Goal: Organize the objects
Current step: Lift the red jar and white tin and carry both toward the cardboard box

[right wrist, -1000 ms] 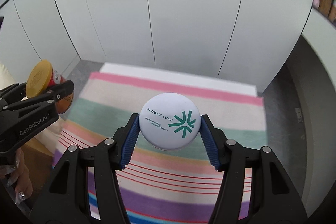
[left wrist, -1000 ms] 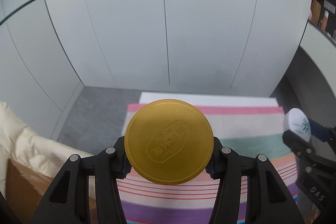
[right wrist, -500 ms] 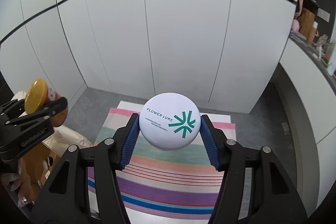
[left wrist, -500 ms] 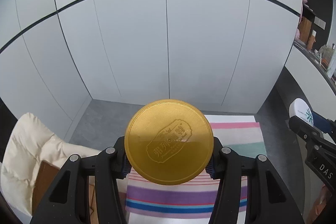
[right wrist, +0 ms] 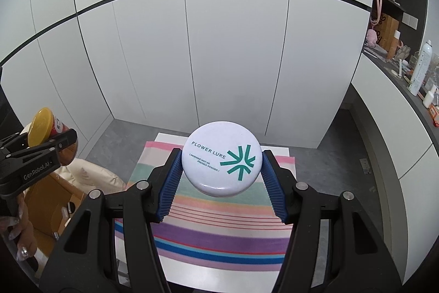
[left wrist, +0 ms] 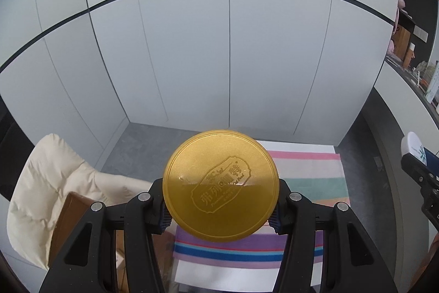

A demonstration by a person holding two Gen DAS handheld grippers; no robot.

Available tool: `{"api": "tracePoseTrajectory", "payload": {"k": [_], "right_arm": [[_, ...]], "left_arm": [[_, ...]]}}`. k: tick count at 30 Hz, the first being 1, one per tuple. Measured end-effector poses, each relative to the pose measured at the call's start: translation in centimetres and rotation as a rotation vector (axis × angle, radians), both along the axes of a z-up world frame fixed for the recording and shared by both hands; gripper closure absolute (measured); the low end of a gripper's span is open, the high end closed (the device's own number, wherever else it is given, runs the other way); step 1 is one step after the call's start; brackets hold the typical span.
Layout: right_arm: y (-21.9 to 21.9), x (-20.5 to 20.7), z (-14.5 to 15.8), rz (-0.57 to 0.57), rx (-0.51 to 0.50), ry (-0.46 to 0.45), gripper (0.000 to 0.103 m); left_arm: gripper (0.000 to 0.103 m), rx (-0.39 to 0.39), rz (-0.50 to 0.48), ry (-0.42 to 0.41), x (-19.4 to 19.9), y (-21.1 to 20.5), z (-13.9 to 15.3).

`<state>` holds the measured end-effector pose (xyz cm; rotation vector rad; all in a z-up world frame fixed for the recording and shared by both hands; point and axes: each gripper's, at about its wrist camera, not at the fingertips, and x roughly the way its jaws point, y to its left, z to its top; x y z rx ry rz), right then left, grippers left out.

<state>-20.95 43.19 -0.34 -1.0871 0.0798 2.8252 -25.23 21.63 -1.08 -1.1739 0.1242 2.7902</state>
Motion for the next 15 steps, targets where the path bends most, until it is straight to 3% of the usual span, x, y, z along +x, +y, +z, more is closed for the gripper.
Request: {"api": "tracePoseTrajectory", "payload": {"k": [7,15], "right_arm": [[-0.5,2.8,-0.1,-0.011,0.02,-0.008,0.043],[-1.7,8.6,-1.5,0.018,-0.022,-0.017,0.043]], "left_arm": [[0.049,-0.03,0.001,0.017,2.9,-1.3,0.1],[0.049,-0.008,0.017,0.097,11.5,-4.2,0.4]]}}
